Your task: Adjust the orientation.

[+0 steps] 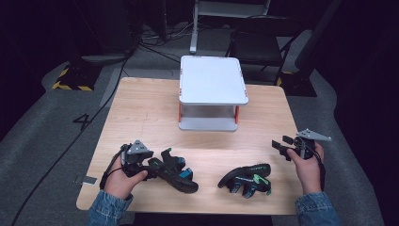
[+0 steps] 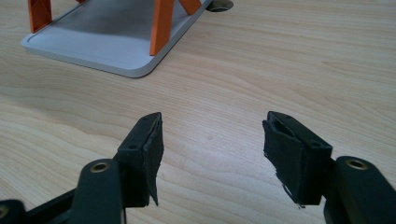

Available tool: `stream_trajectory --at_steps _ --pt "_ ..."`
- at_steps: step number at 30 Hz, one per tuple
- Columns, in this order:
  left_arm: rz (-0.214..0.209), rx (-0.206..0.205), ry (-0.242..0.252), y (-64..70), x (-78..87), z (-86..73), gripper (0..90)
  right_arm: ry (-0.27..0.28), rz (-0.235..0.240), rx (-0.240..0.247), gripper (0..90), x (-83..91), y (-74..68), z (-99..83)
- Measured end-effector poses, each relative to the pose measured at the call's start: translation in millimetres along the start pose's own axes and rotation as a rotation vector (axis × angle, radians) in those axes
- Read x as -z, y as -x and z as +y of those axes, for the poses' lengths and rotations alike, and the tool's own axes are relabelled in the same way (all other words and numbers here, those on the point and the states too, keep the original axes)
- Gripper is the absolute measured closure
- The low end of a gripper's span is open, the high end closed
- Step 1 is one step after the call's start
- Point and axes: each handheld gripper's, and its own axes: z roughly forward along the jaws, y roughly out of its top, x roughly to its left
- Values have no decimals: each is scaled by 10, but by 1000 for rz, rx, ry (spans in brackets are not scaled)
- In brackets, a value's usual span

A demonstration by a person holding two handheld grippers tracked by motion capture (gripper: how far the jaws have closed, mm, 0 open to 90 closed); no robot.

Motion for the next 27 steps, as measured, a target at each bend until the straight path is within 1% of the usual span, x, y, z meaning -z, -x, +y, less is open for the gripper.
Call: stream_trajectory --at_steps 2,3,4,5,6,7,9,11,12,13,14,15,16,17,18,19,20,21,22,23,24,25,26,27 --pt "-16 -2 -34 -7 57 -14 286 0 3 3 388 -5 -8 1" --pt "-23 -14 -65 -12 94 -16 281 -2 3 3 387 -4 -6 1" --pt "-20 -34 -93 -12 122 -17 267 -2 4 1 386 -2 -3 -1" --pt "-25 -69 -118 -18 149 -14 253 0 2 -1 386 -1 3 -2" --pt "-13 -75 -111 -18 159 -14 250 0 1 -3 386 2 11 -4" --pt "-3 -66 -101 -17 165 -13 268 -4 -3 -8 386 4 12 -6" --pt "-12 -61 -99 -31 163 -17 237 -6 -5 -8 385 -4 16 -11" --pt "-31 -51 -90 -45 172 -27 255 -13 -3 -8 384 -11 9 -15" --pt "-34 -50 -91 -49 174 -32 259 -14 -3 -9 384 -13 5 -16" --pt "-36 -59 -94 -55 180 -32 256 -16 -1 -7 384 -15 6 -17" --pt "-45 -73 -89 -53 186 -31 256 -17 -1 -8 383 -17 6 -18" --pt "-63 -85 -79 -51 204 -26 264 -20 -2 -10 382 -18 6 -19" --pt "-65 -94 -76 -56 225 -18 266 -20 -3 -9 382 -22 9 -22" --pt "-67 -90 -68 -60 248 -11 260 -21 -4 -9 383 -24 11 -23" --pt "-78 -82 -58 -62 265 -5 236 -21 -7 -11 382 -26 11 -24" --pt "-82 -82 -37 -66 283 1 239 -21 -4 -8 382 -29 13 -26" --pt "-78 -88 -26 -72 291 6 280 -23 -5 -9 382 -32 12 -27" --pt "-64 -88 -32 -68 278 5 300 -26 -4 -8 382 -34 10 -28" --pt "-46 -106 -60 -61 235 -3 292 -28 -4 -9 382 -36 7 -28" --pt "-39 -123 -81 -54 206 -9 298 -29 -3 -10 381 -39 4 -31" --pt "-39 -150 -106 -39 163 -17 308 -30 -3 -10 381 -41 1 -31" --pt "-51 -194 -140 -13 119 -22 313 -30 -3 -10 381 -42 0 -33" --pt "-65 -209 -127 9 91 -31 318 -30 -2 -10 381 -41 0 -34" --pt "-91 -212 -101 37 82 -20 349 -29 -2 -11 380 -39 1 -35"
